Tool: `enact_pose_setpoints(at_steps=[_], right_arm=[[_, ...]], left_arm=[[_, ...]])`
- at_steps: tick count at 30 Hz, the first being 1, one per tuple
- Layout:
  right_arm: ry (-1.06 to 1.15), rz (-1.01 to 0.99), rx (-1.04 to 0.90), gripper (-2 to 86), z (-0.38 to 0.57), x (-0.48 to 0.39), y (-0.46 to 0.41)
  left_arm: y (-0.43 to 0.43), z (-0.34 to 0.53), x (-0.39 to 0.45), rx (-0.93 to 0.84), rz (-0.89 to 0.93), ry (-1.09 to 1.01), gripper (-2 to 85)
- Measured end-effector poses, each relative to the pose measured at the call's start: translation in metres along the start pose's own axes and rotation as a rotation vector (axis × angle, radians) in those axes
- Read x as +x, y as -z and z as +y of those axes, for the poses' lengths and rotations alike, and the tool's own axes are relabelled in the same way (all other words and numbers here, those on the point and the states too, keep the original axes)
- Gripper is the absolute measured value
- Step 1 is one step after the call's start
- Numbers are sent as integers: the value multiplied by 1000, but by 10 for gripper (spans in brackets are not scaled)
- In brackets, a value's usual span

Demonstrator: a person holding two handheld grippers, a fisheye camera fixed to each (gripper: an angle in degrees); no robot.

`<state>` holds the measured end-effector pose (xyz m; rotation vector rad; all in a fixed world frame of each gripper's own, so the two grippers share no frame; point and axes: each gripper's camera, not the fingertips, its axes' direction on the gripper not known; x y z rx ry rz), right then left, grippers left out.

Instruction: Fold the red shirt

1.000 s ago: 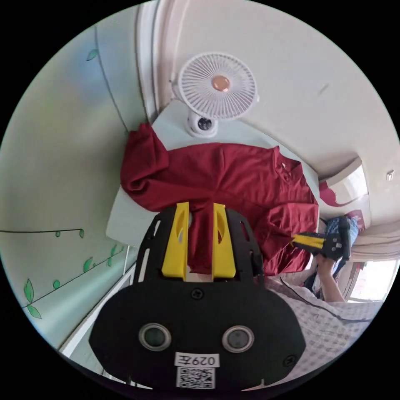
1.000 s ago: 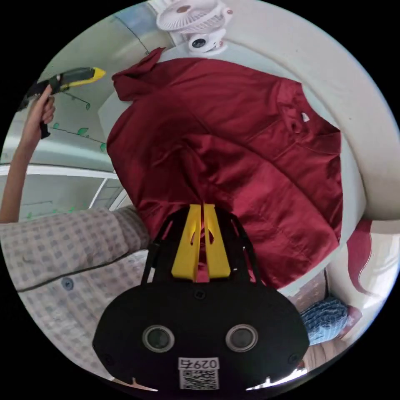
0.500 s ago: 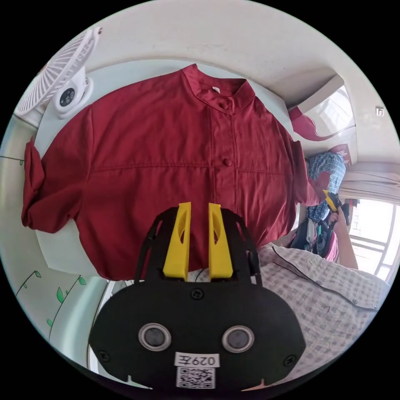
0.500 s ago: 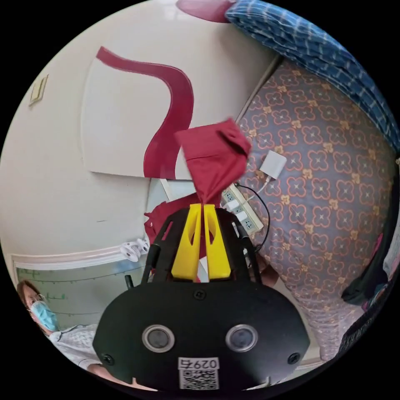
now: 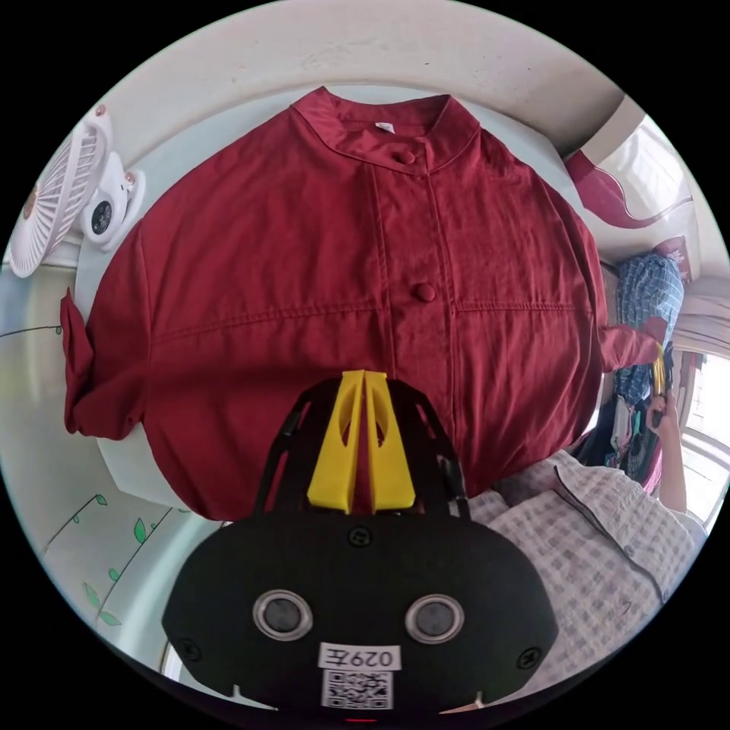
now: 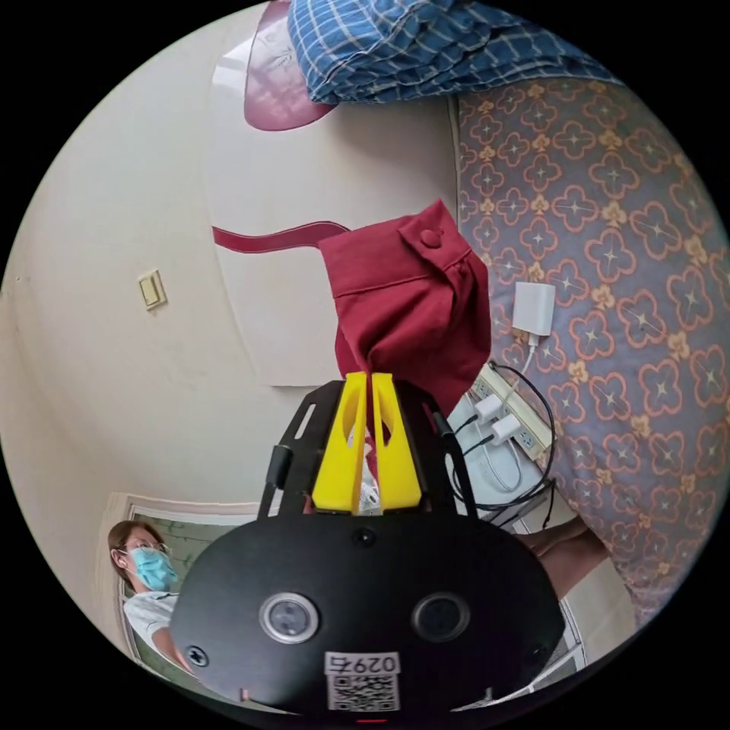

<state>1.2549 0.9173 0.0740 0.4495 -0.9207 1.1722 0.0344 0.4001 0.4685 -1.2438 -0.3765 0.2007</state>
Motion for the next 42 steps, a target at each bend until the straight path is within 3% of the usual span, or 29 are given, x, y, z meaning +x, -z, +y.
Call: enact_pose_setpoints(at_steps=[8, 14, 17, 20, 24, 28, 30, 32, 36, 39, 42], right_arm=[[26, 18, -4, 0, -9, -30, -38], [276, 60, -97, 1, 18, -124, -100], [537, 84, -145, 1, 72, -192, -143], [881, 141, -316, 0, 165, -259, -215], [1218, 205, -806, 4, 333, -270, -344], [1138, 411, -1184, 19, 447, -182, -448], [926, 568, -1421, 47, 498, -105, -499], [801, 574, -1475, 55, 521, -76, -513], [757, 589, -1283, 18, 538, -75, -505], [685, 703, -1112, 10, 533, -70, -490], [574, 639, -991, 4, 534, -64, -472]], left_arm=[[7, -37, 6, 55, -107, -86, -10], [6, -85, -44, -70, 231, -55, -10], [21, -61, -81, 33, 391, -31, -10], [32, -16, -124, 103, 428, 0, -10], [25, 42, -184, 82, 443, 36, -9], [16, 80, -227, 94, 494, 101, -9], [13, 95, -248, 100, 524, 100, -6], [12, 101, -259, 90, 552, 75, -2], [17, 105, -278, 75, 586, -4, 74], [21, 99, -283, 48, 586, -80, 94], [31, 97, -296, 68, 573, -109, 98]])
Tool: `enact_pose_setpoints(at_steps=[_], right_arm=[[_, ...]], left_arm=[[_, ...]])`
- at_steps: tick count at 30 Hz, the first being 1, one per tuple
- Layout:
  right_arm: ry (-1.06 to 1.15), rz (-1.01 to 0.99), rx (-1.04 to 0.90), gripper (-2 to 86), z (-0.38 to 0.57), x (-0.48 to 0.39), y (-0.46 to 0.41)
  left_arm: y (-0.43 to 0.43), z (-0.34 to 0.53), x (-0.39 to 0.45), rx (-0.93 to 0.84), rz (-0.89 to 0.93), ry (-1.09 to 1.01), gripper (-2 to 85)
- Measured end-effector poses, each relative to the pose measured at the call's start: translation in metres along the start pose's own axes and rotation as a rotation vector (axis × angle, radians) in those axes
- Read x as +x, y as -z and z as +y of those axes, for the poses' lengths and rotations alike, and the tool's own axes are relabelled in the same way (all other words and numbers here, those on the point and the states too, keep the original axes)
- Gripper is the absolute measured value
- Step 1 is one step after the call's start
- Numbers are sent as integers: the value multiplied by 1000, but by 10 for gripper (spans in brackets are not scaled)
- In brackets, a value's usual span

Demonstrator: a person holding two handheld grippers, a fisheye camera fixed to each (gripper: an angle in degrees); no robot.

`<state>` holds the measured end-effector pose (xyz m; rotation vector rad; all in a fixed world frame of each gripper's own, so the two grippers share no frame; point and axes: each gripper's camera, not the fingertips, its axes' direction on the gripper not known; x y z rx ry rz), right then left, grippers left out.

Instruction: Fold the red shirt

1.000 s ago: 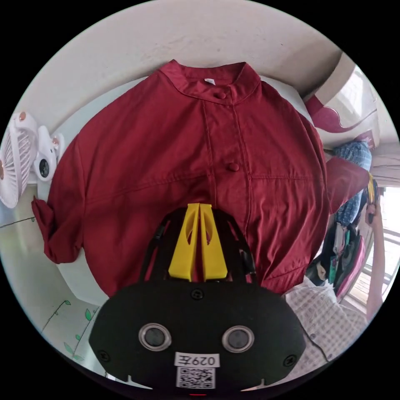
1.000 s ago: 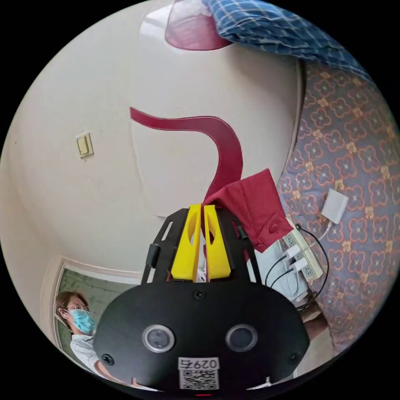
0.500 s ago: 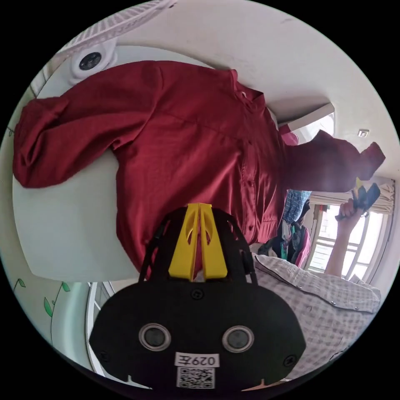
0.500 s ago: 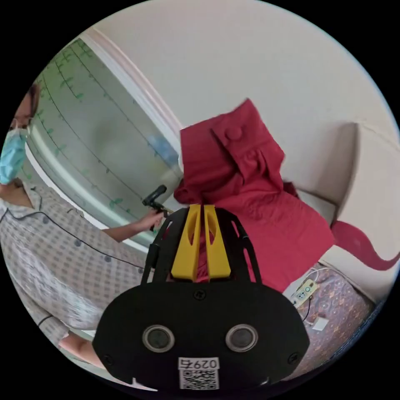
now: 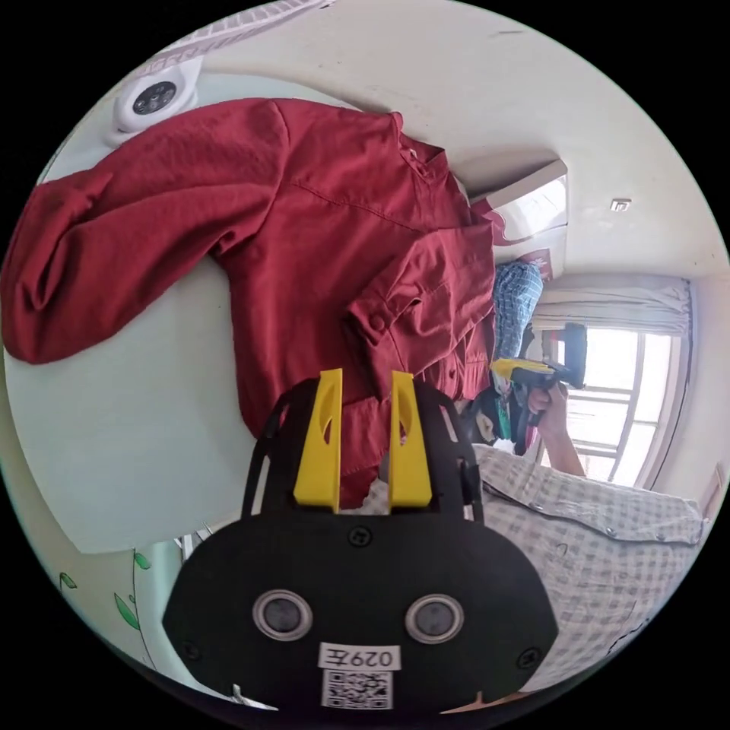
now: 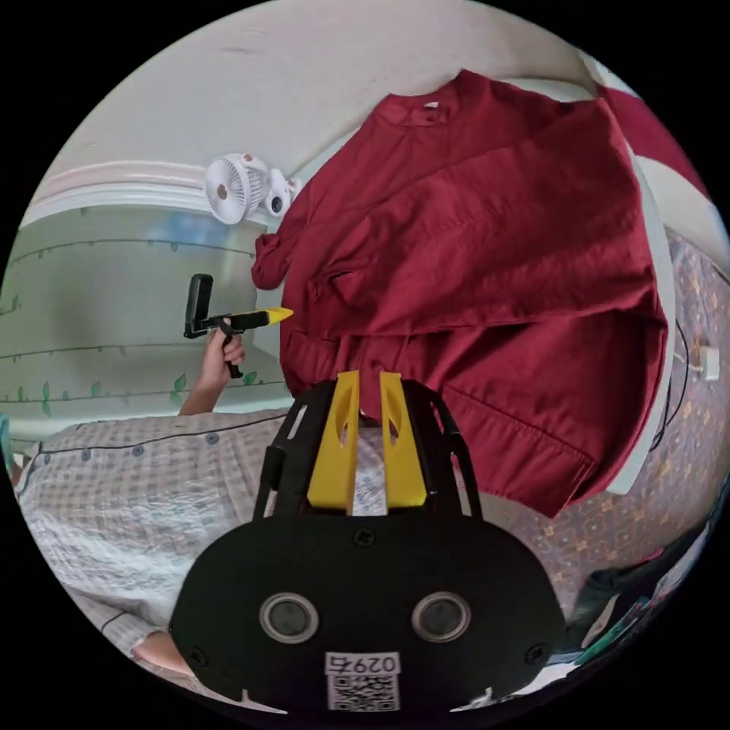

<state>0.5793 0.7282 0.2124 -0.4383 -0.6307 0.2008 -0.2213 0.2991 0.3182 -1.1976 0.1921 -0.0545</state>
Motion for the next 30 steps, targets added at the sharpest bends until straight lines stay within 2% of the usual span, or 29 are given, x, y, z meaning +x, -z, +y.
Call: enact_pose_setpoints(at_steps=[4, 9, 14, 16, 18, 20, 22, 24, 28, 30], right_arm=[[-64, -16, 105, -1, 22, -8, -10], [-150, -45, 131, -4, 37, -16, -49], [-143, -75, 93, -4, 23, -30, -80], [-117, -47, 62, -4, 12, -39, -87], [-76, 5, 19, -4, -2, -54, -95], [-66, 76, -18, -4, -10, -64, -101], [-62, 157, -43, -4, -16, -73, -106], [-60, 203, -66, -4, -20, -79, -115], [-76, 168, -90, -4, -21, -79, -129], [-92, 140, -80, -4, -21, -77, -136]], left_arm=[[45, 15, -25, 128, -98, 80, 109], [127, 60, -70, 355, -350, 276, 120], [169, 60, -94, 401, -404, 305, 132], [177, 51, -99, 382, -484, 318, 136], [179, 40, -114, 309, -616, 419, 156], [178, 36, -127, 271, -642, 473, 173], [175, 34, -140, 251, -585, 484, 174], [166, 33, -156, 219, -466, 481, 144], [175, 41, -150, 237, -555, 514, 5], [190, 56, -136, 328, -539, 514, -5]])
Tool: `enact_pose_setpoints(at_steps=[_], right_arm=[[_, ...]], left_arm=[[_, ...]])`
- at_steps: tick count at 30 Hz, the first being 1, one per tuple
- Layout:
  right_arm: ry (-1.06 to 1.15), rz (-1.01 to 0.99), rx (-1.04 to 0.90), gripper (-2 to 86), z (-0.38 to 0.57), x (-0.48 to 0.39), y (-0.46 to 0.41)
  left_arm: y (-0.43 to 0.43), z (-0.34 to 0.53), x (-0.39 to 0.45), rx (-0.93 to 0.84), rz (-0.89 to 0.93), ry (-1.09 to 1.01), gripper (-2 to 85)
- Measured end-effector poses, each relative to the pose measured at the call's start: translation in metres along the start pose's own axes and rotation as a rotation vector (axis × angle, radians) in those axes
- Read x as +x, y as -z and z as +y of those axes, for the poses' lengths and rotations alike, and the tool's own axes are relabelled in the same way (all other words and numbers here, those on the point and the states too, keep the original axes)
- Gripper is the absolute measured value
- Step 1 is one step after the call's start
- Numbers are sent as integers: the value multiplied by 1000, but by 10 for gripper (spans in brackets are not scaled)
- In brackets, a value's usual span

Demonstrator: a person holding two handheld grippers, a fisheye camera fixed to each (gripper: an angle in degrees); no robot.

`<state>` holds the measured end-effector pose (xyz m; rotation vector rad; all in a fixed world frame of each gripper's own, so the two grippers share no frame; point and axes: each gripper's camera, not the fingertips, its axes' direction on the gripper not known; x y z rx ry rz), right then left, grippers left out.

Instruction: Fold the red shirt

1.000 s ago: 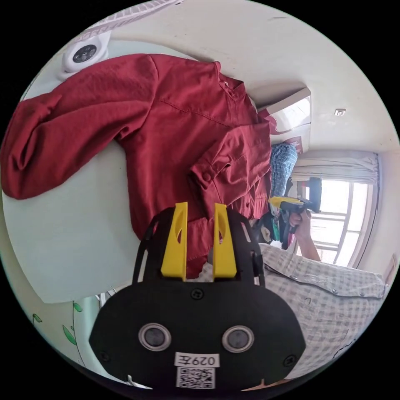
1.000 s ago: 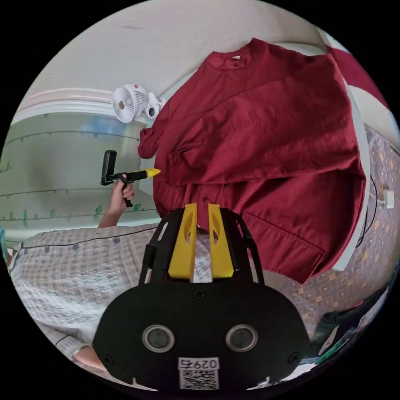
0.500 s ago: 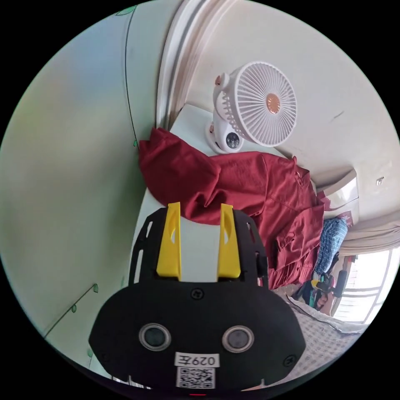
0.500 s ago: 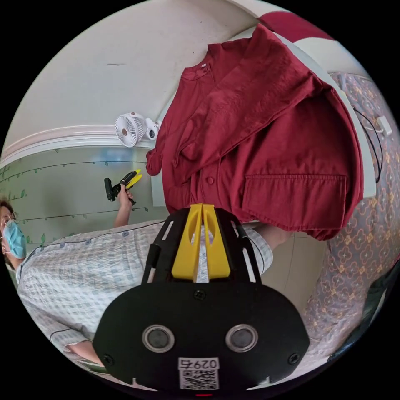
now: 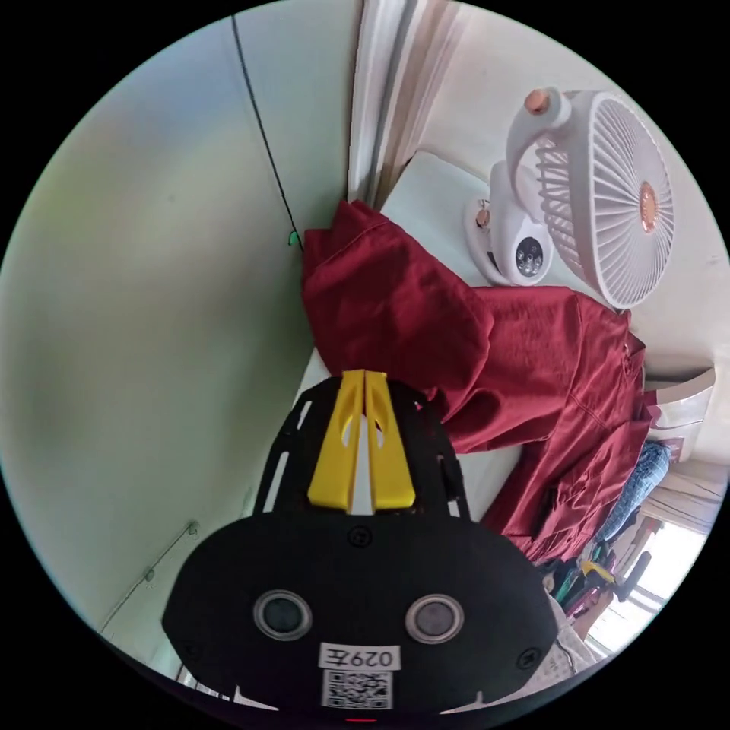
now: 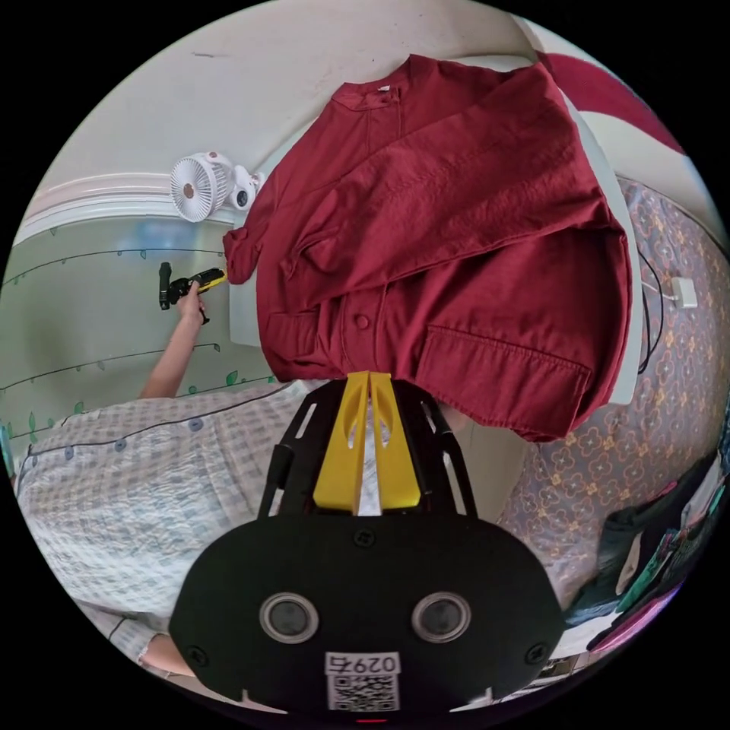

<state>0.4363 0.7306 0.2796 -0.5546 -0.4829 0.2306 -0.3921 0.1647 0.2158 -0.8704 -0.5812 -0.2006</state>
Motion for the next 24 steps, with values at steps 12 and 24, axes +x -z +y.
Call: enact_pose_setpoints(at_steps=[12, 24], right_arm=[[61, -32, -46, -4, -29, -7, -5], [-51, -19, 25, -4, -3, 1, 1]], left_arm=[[47, 38, 13, 169, -194, 61, 7], [-7, -19, -14, -23, 51, 90, 124]])
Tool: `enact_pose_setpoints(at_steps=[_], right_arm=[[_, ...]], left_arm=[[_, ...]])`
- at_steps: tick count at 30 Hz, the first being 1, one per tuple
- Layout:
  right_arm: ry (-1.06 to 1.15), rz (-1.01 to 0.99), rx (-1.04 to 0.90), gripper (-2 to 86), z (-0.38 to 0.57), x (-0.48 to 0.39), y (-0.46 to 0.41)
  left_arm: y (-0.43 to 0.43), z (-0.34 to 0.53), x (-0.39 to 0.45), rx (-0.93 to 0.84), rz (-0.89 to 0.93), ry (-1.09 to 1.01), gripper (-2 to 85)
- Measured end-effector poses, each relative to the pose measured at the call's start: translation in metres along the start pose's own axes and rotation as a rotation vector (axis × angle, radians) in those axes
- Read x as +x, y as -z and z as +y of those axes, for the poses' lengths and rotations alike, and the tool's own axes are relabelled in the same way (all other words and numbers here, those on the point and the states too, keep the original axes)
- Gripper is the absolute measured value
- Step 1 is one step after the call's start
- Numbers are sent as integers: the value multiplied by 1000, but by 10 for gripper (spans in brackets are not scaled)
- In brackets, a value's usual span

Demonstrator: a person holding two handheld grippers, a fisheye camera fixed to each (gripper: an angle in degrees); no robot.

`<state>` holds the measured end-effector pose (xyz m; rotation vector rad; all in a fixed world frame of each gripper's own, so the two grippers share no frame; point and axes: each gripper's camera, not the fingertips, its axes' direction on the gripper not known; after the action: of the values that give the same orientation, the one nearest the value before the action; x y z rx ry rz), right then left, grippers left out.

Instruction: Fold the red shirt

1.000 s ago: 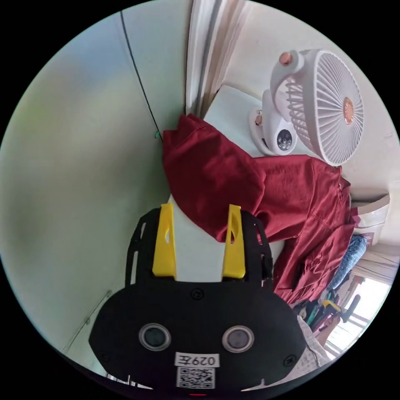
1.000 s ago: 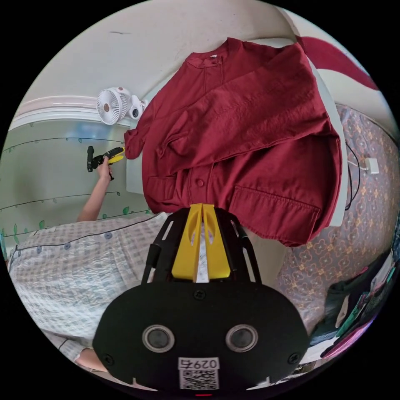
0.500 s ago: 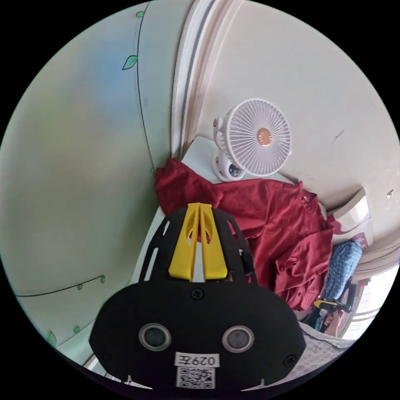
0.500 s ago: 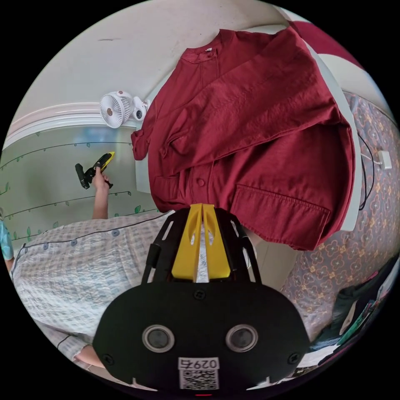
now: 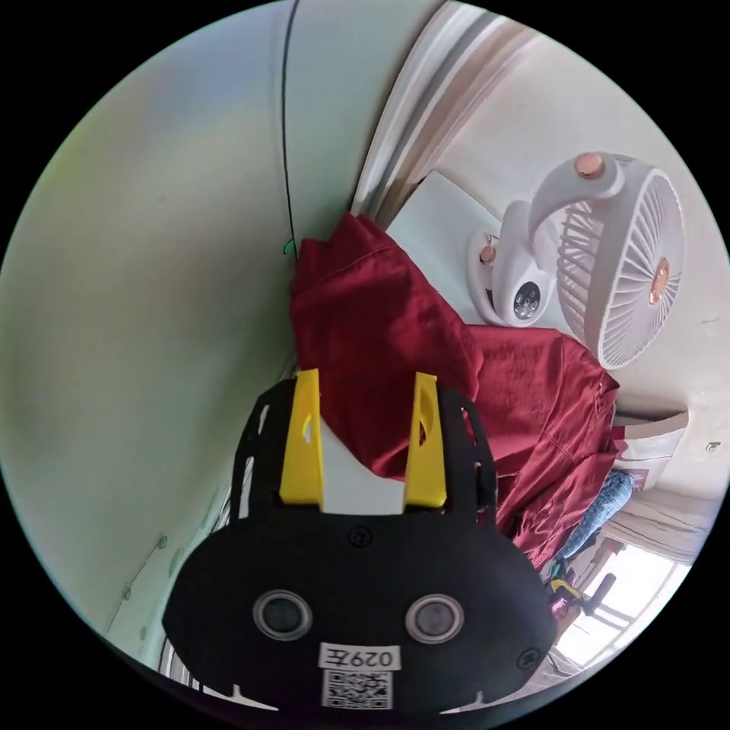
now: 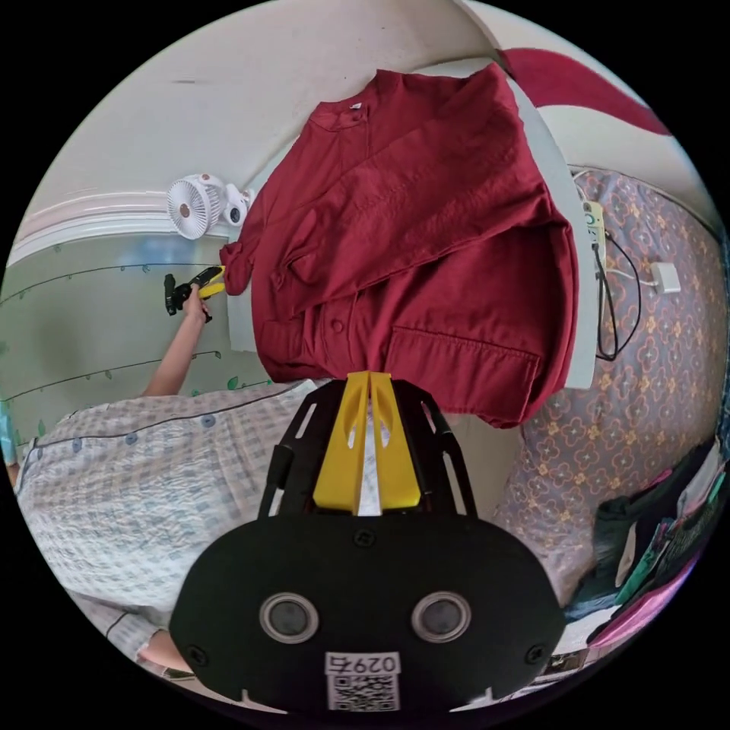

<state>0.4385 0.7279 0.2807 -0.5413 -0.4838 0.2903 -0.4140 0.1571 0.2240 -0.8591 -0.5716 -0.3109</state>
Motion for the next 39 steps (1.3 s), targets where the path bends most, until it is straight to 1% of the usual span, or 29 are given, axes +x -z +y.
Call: enact_pose_setpoints(at_steps=[1, 2, 3, 7, 8, 10, 12, 14, 16, 18, 19, 22, 24, 25, 26, 27, 28, 29, 30, 33, 34, 36, 39], right_arm=[[-6, -13, 5, -4, 1, 0, -2], [-16, -32, 16, -4, 3, 0, -5], [-23, -44, 24, -4, 4, -2, -9], [-22, -53, 6, -4, 2, -9, -22], [-16, -53, -11, -4, -1, -12, -27], [1, -41, -36, -4, -5, -18, -32], [23, 6, -57, -4, -10, -28, -35], [40, 29, -67, -4, -14, -34, -36], [54, 31, -70, -4, -18, -38, -36], [67, 17, -67, -4, -23, -42, -35], [69, 12, -65, -4, -24, -43, -34], [73, -16, -55, -3, -30, -46, -30], [75, -9, -39, -2, -34, -46, -22], [75, -3, -32, -2, -35, -46, -18], [73, 13, -15, 1, -36, -45, -11], [68, 30, -2, 4, -37, -44, -3], [65, 36, 2, 7, -37, -43, 1], [57, 45, 8, 15, -37, -40, 9], [42, 53, 28, 27, -36, -36, 18], [12, 47, 117, 66, -30, -30, 41], [12, 38, 129, 72, -30, -29, 44], [46, 12, 128, 86, -38, -32, 45], [137, 14, 53, 101, -66, -52, 28]], left_arm=[[-1, 0, 1, -2, -10, -3, 108], [-7, -1, 3, -50, -30, -13, 39], [-7, -1, 6, -34, -49, -32, 2], [-2, 3, 14, -39, -34, -85, -8], [7, 8, 16, -10, -2, -99, -9], [29, 21, 20, 74, 79, -137, -9], [68, 47, 27, 196, 205, -182, -10], [94, 68, 37, 257, 289, -247, -10], [114, 87, 50, 282, 326, -287, -10], [132, 111, 79, 295, 452, -395, -10], [135, 116, 90, 296, 477, -423, -9], [135, 136, 168, 252, 527, -640, -9], [118, 160, 253, 163, 519, -930, -7], [111, 169, 275, 124, 516, -1009, -6], [90, 186, 316, -9, 488, -1151, -4], [65, 203, 347, -150, 437, -1247, 1], [54, 210, 358, -202, 411, -1273, 4], [37, 222, 370, -270, 392, -1287, 32], [27, 228, 372, -299, 413, -1254, 60], [12, 231, 357, -324, 465, -1141, 94], [9, 230, 353, -326, 451, -1120, 95], [-8, 225, 335, -349, 356, -1036, 99], [-22, 214, 318, -390, 294, -945, 104]])
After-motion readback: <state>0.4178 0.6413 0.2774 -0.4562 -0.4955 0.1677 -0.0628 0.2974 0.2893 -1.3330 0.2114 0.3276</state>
